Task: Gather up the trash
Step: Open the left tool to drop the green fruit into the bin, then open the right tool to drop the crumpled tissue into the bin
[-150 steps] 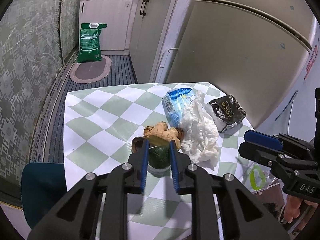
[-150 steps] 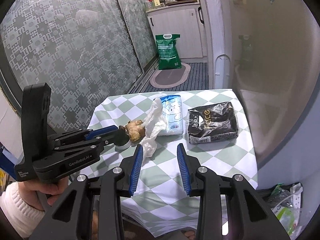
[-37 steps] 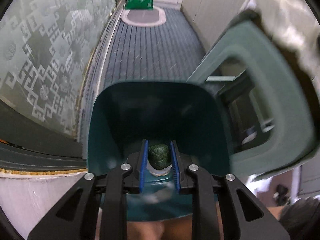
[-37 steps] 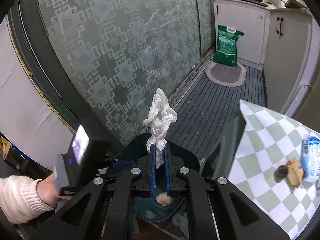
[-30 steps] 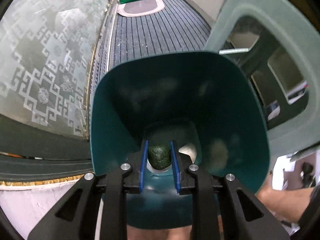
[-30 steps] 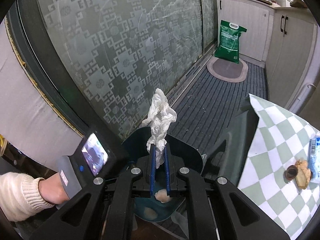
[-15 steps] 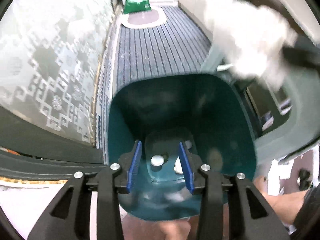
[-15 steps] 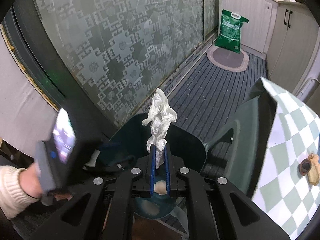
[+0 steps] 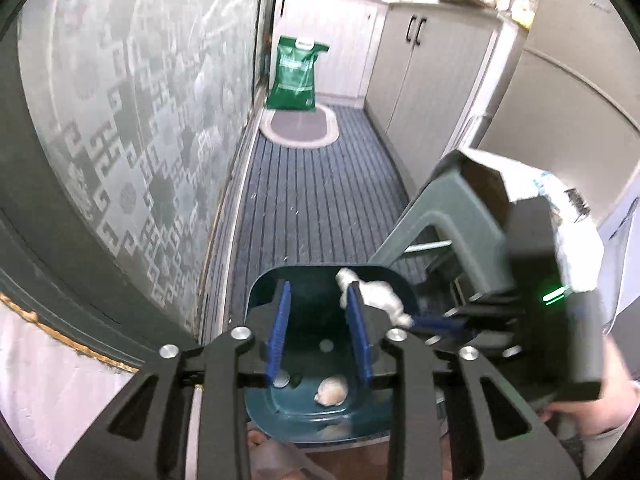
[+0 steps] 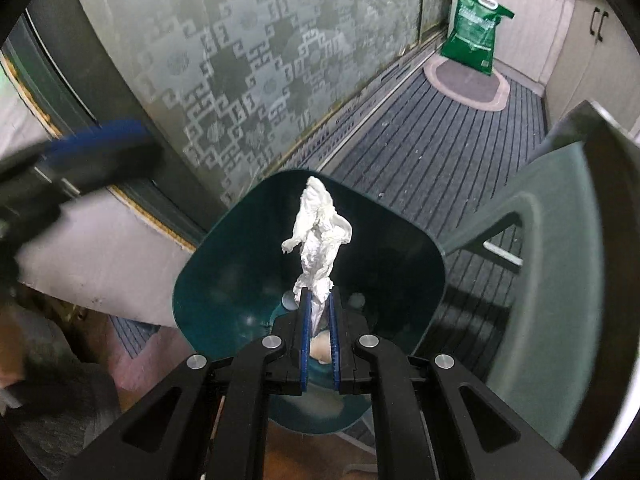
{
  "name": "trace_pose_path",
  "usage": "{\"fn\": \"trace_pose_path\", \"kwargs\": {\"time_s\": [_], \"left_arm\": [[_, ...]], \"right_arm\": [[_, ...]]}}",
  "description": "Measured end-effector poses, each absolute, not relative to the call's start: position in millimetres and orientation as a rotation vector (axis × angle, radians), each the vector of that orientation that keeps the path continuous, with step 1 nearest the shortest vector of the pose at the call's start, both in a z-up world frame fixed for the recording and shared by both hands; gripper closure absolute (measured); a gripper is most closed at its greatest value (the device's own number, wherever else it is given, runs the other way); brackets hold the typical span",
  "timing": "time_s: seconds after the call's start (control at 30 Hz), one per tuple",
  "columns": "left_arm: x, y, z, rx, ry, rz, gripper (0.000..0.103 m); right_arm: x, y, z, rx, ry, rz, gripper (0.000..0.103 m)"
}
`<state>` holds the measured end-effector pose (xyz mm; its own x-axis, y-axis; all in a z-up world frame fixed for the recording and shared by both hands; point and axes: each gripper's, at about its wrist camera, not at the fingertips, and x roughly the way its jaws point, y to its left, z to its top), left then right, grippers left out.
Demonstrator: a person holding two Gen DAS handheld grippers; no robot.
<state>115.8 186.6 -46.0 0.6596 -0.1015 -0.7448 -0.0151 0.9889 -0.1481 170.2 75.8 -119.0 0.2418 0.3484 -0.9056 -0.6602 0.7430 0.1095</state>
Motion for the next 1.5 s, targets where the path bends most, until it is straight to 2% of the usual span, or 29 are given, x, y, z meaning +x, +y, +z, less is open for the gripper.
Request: {"fn": "trace_pose_path", "kwargs": {"time_s": [0.13,0.2,0.87,0.93,0.97,1.0,1.03,1.27,1.5], "left_arm": [[110.1,182.5,-31.7,-0.148,0.817,-0.069,0.079],[107.0,180.9,-26.9,-0.143,0.804,-0.076,0.084],[86.9,191.2,13.3,-0.216,0.677,-0.107,0.085],[85.0,189.4,17.5,-0.215,0.663,-0.110,0.084],[84.3,188.9,19.4,-0.215,0.658,-0.110,0.083],[83.6,188.4,21.5,-0.219,0.651,-0.111,0.081],[82.8,188.2,22.4,-0.222,0.647,-0.111,0.079],[83.3,187.0,31.7,-0.231,0.626,-0.101,0.077],[82.2,181.6,46.6,-0.236,0.583,-0.088,0.074]], "right_arm": [[168.7,83.1,-135.6,-0.345,1.164,0.702,0.095],[168.5,88.3,-144.8,-0.356,1.184,0.700,0.095],[165.0,100.2,-238.1,-0.470,1.345,0.647,0.094],[164.7,101.2,-241.1,-0.472,1.347,0.641,0.088],[164.9,100.6,-242.8,-0.470,1.352,0.633,0.069],[164.5,100.0,-243.5,-0.472,1.348,0.630,0.065],[164.4,101.3,-243.4,-0.471,1.345,0.639,0.064],[157.8,101.6,-216.8,-0.461,1.288,0.675,0.064],[147.8,97.0,-165.4,-0.427,1.179,0.726,0.064]]}}
